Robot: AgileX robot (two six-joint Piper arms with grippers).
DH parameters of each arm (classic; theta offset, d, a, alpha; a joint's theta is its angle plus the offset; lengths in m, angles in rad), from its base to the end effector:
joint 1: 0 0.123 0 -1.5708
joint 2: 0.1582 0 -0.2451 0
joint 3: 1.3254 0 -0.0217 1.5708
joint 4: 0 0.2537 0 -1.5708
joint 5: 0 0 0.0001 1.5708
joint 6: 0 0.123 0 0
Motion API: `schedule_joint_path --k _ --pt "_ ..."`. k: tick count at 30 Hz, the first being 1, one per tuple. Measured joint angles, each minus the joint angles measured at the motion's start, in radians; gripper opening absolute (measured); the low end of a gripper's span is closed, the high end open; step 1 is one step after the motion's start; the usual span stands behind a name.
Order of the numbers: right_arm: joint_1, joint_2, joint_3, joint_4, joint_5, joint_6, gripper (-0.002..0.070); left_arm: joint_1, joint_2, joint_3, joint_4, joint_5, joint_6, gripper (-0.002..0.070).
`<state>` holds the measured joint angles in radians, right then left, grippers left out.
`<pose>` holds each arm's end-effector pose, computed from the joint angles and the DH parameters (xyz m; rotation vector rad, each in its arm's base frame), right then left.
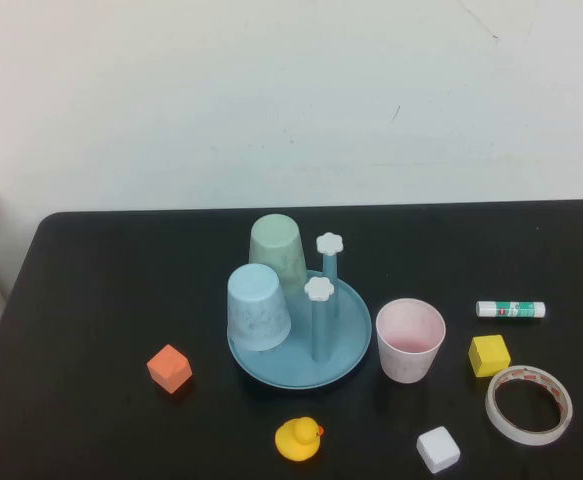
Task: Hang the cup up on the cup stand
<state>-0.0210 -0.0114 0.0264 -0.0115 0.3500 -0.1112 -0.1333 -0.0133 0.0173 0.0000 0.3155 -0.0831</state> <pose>0.1272 -0.0032 0.1650 -0.0906 1.8476 -0.1034 0.1270 -0.0170 0.1727 0.0453 1.8052 -0.1543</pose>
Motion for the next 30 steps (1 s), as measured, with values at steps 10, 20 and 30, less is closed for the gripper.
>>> schedule_joint_path --k 10,20,30 --pt "0.0 0.0 0.0 0.0 0.0 -0.002 -0.0002 0.0 0.0 0.0 0.007 0.0 0.0 -0.0001" --pt "0.0 0.0 0.0 0.0 0.0 -0.002 -0.0002 0.0 0.0 0.0 0.02 0.0 0.002 -0.0001" --pt "0.0 0.0 0.0 0.0 0.0 -0.002 -0.0002 0.0 0.0 0.0 0.024 0.0 0.002 -0.0001"
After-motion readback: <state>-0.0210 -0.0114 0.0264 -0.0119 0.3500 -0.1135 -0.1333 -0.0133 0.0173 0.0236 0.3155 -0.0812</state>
